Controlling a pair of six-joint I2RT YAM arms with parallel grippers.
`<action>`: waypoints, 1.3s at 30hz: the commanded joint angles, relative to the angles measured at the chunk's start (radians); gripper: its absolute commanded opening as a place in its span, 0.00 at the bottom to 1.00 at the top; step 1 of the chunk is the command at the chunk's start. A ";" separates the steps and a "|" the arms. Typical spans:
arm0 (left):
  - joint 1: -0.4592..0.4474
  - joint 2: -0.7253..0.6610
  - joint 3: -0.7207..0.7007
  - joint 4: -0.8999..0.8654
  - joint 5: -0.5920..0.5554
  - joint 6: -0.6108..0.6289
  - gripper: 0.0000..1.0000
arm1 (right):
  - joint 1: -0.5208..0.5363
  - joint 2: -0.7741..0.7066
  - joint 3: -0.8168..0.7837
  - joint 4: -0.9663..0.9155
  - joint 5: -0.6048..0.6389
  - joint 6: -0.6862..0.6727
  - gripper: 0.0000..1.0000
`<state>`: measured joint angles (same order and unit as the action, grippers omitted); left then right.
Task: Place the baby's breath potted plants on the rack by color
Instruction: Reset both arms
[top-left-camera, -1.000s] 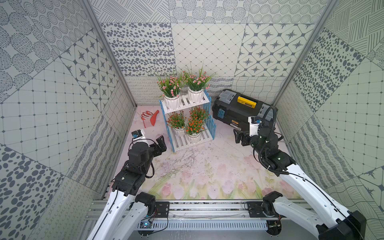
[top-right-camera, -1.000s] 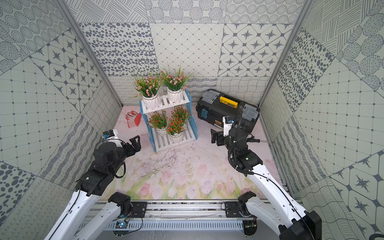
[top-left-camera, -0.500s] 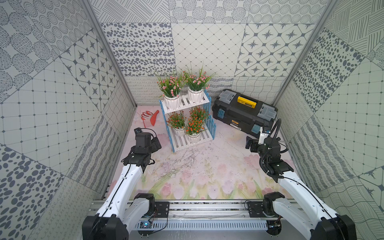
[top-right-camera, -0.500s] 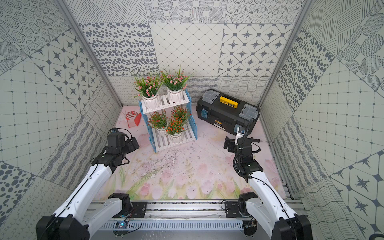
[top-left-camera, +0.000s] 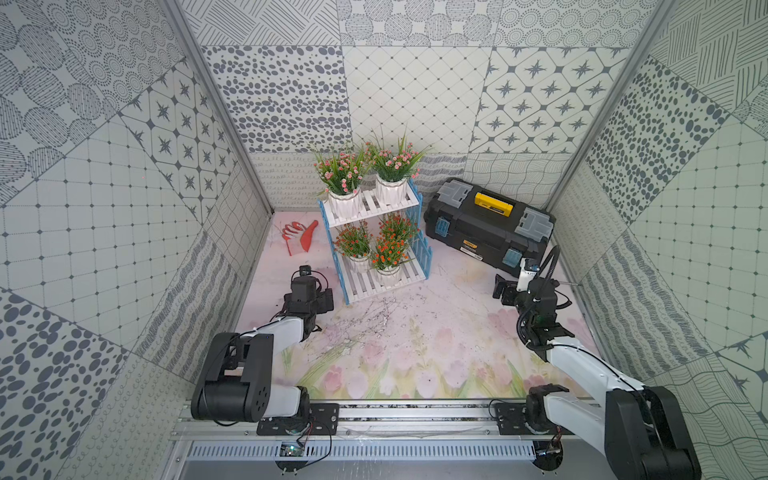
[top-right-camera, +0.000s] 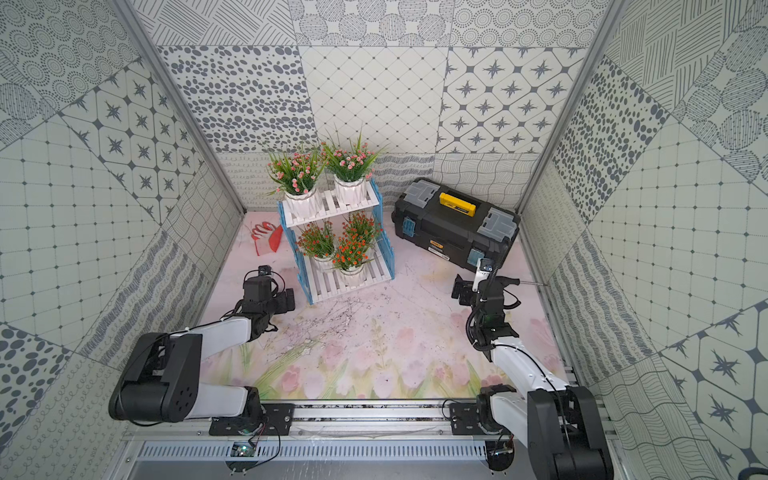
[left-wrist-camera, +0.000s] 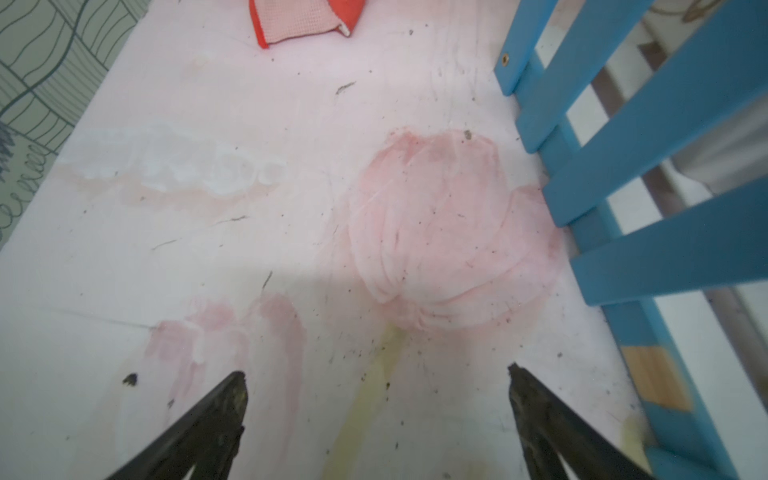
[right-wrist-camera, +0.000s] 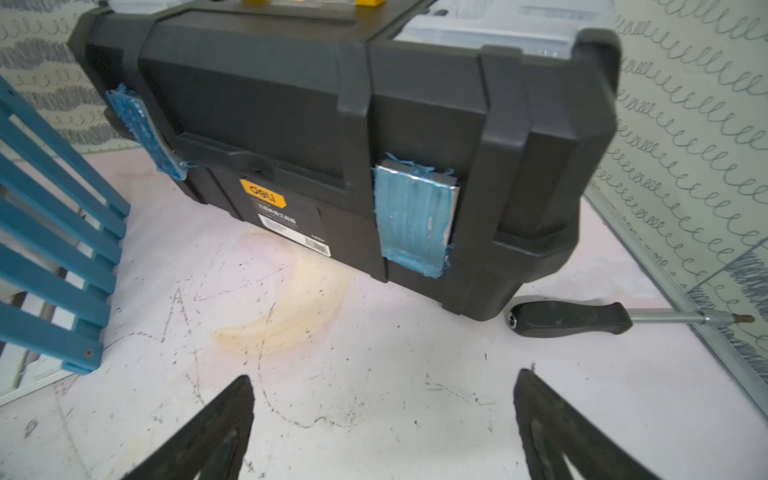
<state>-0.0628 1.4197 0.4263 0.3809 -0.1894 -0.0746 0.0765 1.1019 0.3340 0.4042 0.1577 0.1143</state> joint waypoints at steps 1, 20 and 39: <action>0.015 0.086 -0.047 0.461 0.097 0.114 0.98 | -0.023 0.052 -0.045 0.208 -0.029 -0.046 0.98; 0.033 0.156 -0.012 0.457 0.086 0.087 0.98 | -0.043 0.462 0.069 0.473 -0.106 -0.069 0.98; 0.038 0.154 -0.008 0.450 0.094 0.082 0.98 | -0.041 0.452 0.083 0.424 -0.110 -0.076 0.98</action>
<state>-0.0296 1.5715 0.4076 0.7956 -0.1112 0.0071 0.0338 1.5665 0.4107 0.8024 0.0525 0.0479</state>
